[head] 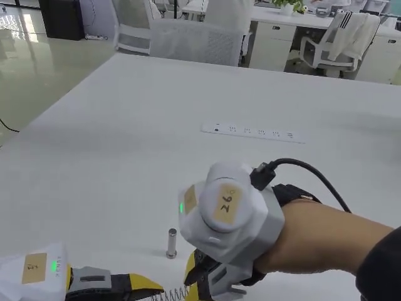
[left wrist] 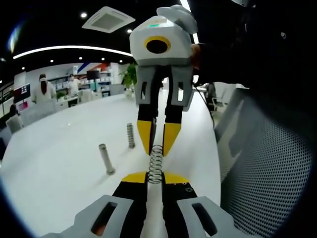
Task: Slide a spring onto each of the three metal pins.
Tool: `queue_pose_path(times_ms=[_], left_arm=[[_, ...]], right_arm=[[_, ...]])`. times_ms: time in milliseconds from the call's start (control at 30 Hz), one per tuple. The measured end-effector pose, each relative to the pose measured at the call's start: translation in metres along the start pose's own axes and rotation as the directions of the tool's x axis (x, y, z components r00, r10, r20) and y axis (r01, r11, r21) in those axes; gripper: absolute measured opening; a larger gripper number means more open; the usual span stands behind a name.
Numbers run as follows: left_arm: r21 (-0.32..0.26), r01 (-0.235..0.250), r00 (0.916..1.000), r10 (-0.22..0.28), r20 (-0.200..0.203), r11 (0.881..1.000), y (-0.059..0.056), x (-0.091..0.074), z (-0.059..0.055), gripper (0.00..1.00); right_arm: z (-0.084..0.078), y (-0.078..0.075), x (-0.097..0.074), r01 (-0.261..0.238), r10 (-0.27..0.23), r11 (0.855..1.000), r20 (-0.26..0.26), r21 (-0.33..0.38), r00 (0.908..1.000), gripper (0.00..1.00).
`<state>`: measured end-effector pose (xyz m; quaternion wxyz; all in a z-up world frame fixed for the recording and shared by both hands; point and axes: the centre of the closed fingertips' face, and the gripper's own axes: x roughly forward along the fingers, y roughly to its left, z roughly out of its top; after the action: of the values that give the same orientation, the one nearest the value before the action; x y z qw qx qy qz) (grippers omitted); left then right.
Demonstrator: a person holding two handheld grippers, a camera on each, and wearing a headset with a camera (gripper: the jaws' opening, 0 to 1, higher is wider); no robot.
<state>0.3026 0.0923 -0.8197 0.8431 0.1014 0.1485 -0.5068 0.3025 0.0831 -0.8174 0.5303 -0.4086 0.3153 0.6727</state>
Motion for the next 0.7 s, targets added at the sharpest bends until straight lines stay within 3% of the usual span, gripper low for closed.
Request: queue_pose_path(times_ms=[367,700], left_arm=[[-0.002,-0.005,1.0000,0.005,0.002,1.000,0.002,0.000,0.001,0.03],[0.000,-0.001,0.9999,0.001,0.016,1.000,0.001,0.000,0.004,0.02]], right_arm=[[0.027,0.002,-0.013,0.018,-0.016,0.999,0.057,-0.036,0.9982,0.07],[0.045,0.005,-0.012,0.028,-0.022,0.997,0.082,-0.073,0.9964,0.08]])
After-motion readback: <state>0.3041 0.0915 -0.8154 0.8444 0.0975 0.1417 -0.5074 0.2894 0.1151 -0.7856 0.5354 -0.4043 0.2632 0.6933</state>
